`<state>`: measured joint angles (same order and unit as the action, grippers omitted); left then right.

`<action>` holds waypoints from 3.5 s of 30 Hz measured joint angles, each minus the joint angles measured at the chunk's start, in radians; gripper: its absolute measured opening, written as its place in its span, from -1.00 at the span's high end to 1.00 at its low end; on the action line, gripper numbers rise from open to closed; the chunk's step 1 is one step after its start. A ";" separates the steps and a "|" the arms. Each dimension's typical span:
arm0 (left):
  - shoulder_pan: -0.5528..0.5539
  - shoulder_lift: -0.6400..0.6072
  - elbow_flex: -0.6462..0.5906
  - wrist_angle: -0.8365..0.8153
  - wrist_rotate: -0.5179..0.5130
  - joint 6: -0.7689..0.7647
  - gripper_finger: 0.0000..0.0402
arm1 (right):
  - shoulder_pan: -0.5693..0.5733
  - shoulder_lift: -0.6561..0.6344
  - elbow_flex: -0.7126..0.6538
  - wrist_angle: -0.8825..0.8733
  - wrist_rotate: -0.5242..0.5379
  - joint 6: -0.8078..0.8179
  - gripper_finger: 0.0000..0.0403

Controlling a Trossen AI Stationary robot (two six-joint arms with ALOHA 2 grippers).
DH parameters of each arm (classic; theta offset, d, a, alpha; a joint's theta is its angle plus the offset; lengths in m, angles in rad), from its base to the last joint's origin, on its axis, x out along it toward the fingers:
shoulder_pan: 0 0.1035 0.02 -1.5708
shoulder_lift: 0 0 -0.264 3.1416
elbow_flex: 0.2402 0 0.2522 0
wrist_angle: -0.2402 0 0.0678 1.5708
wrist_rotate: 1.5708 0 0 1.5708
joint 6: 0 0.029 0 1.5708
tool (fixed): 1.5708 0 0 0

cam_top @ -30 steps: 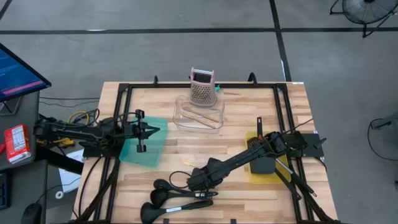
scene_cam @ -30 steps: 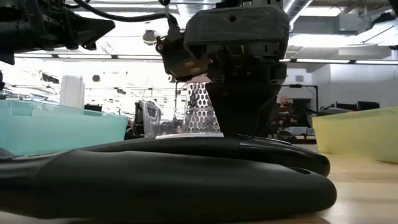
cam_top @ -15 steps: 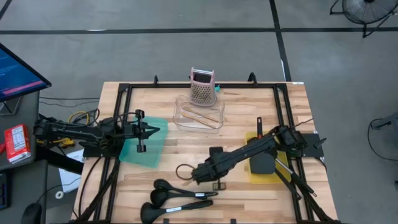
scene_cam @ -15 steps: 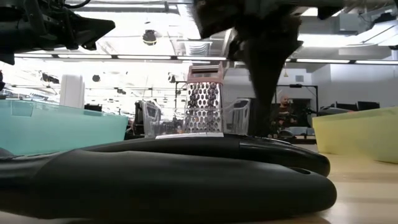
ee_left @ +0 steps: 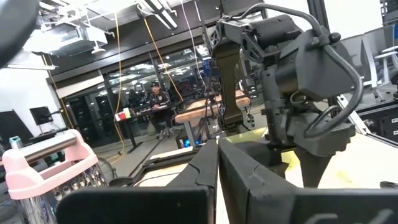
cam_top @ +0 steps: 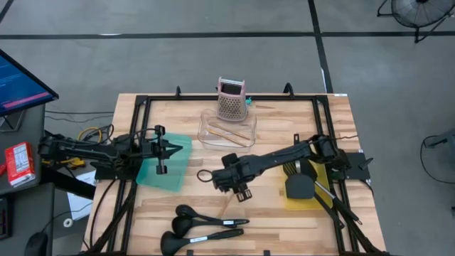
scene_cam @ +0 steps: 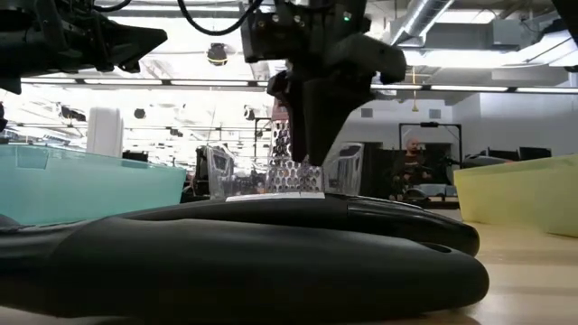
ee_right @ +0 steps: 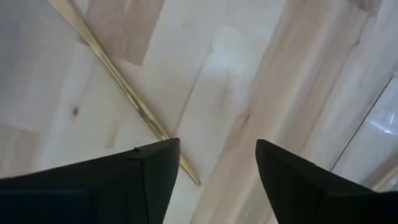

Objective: Pick & Place Kitchen Items
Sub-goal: Put the gold knife into the transparent bin

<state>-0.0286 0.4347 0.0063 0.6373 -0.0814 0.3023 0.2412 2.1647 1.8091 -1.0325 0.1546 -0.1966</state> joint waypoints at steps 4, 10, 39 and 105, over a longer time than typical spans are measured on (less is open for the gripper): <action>0.000 0.000 0.000 0.000 0.000 0.000 0.99 | -0.002 0.000 0.000 -0.021 -0.034 -0.036 -0.06; 0.000 0.000 0.000 0.000 0.000 0.000 0.99 | -0.006 0.000 -0.088 -0.009 -0.049 -0.084 0.03; 0.000 0.000 0.000 0.000 0.000 0.000 0.99 | -0.047 0.051 -0.220 0.140 -0.136 -0.166 0.67; 0.000 0.000 0.000 0.001 0.000 0.000 0.99 | 0.054 0.005 -0.229 0.131 -0.095 0.484 -0.14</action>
<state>-0.0288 0.4347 0.0062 0.6379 -0.0814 0.3023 0.2954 2.1696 1.5805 -0.9015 0.0595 0.2877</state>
